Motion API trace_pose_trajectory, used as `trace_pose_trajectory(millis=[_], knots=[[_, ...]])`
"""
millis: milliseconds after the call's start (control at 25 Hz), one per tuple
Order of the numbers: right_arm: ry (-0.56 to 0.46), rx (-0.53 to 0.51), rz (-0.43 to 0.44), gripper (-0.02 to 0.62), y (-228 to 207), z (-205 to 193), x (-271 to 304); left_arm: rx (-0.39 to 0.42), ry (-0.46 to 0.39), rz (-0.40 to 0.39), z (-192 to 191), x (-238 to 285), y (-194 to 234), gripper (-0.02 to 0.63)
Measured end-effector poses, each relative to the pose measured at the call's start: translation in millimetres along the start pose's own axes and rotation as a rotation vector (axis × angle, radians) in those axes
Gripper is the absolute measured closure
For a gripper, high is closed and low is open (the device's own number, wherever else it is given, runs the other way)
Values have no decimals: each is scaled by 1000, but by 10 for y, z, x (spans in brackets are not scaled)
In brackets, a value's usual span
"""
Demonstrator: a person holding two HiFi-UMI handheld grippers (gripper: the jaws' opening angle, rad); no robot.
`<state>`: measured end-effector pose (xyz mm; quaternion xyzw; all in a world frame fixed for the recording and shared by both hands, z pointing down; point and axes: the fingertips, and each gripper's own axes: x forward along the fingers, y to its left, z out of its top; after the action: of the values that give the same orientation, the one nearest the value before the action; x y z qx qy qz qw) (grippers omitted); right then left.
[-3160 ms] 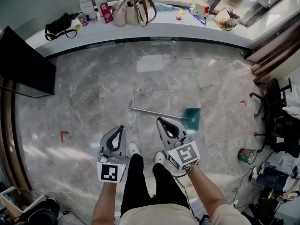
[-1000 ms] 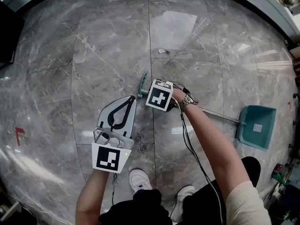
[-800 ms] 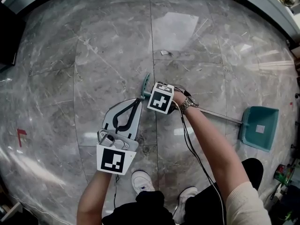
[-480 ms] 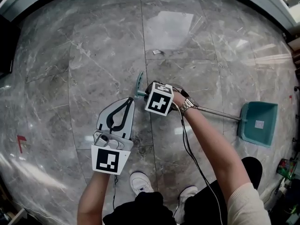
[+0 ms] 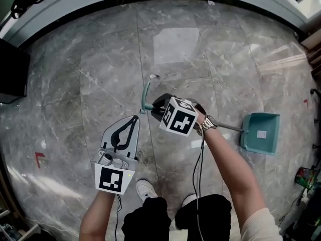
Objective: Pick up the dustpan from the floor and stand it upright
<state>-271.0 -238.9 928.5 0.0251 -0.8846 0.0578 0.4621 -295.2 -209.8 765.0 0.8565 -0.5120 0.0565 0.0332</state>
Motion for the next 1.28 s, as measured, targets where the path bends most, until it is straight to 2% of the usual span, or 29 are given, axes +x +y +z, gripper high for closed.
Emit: trace_pose_trajectory(millis=[80, 200, 320, 480, 680, 880, 1040, 1280], knots=[[-77, -3, -40, 497, 13, 141, -450, 13, 4, -12, 348, -20, -128, 595], [-197, -25, -91, 497, 96, 273, -1140, 53, -4, -79, 880, -13, -433, 595], [-263, -14, -136, 499, 130, 273, -1822, 82, -2, -131, 1377, 86, -781, 595], [-334, 18, -158, 499, 217, 184, -2587, 64, -7, -149, 1914, 270, -1287, 595], [-473, 27, -184, 499, 445, -13, -3457, 97, -4, -181, 2333, 490, -2108, 595], [-607, 35, -251, 499, 640, -394, -4430, 69, -47, -137, 2740, 649, -2893, 595], [-656, 29, -252, 499, 816, -727, -5069, 46, -58, -143, 2987, 813, -3457, 595], [-686, 42, -297, 500, 945, -1309, -5803, 76, -58, -220, 3295, 1110, -4343, 595]])
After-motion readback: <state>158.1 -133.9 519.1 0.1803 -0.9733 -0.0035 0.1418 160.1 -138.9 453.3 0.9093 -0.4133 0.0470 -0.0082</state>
